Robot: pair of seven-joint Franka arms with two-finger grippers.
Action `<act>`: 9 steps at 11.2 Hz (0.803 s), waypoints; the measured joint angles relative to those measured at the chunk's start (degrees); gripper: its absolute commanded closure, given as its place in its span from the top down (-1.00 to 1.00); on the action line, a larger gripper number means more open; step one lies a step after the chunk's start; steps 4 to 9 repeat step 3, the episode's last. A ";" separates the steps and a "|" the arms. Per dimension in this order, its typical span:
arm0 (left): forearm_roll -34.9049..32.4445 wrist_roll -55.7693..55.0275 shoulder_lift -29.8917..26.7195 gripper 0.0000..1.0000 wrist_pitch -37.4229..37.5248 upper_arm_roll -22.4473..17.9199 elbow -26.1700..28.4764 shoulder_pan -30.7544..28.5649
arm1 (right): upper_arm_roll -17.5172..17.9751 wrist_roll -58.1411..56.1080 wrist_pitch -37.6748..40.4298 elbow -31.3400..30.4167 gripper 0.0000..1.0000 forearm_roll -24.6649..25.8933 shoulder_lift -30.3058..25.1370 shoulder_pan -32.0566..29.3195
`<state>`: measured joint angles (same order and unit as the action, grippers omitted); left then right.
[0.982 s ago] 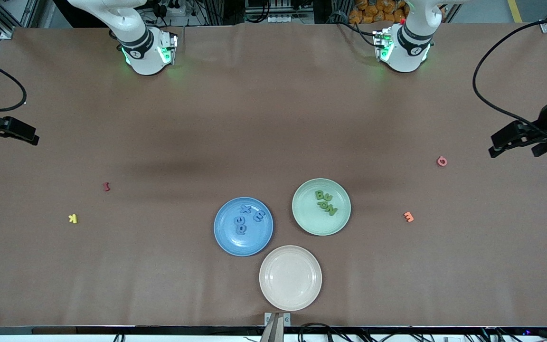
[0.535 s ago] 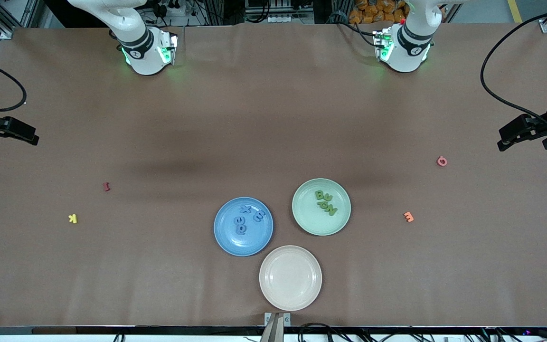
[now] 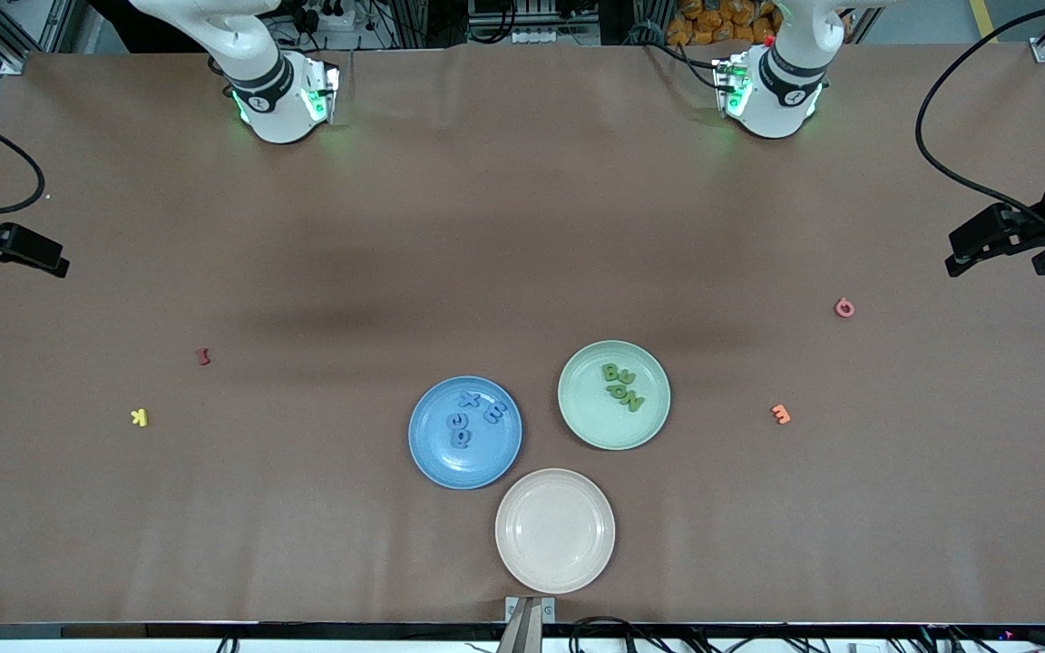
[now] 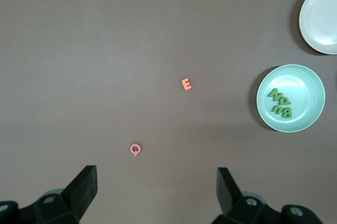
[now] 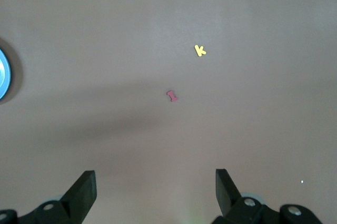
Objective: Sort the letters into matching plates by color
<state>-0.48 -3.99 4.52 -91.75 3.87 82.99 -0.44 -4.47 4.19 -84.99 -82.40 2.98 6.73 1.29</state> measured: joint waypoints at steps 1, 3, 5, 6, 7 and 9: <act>0.01 0.00 0.00 1.00 0.54 0.00 -0.24 0.08 | 0.00 0.00 0.00 0.00 1.00 0.00 0.00 -0.02; 0.01 0.00 0.00 1.00 1.10 0.01 -0.52 0.22 | 0.01 0.00 0.00 0.00 1.00 0.00 0.00 -0.02; 0.01 0.00 0.00 1.00 1.10 0.01 -0.52 0.22 | 0.01 0.00 0.00 0.00 1.00 0.00 0.00 -0.02; 0.01 0.00 0.00 1.00 1.10 0.01 -0.52 0.22 | 0.01 0.00 0.00 0.00 1.00 0.00 0.00 -0.02; 0.01 0.00 0.00 1.00 1.10 0.01 -0.52 0.22 | 0.01 0.00 0.00 0.00 1.00 0.00 0.00 -0.02; 0.01 0.00 0.00 1.00 1.10 0.01 -0.52 0.22 | 0.01 0.00 0.00 0.00 1.00 0.00 0.00 -0.02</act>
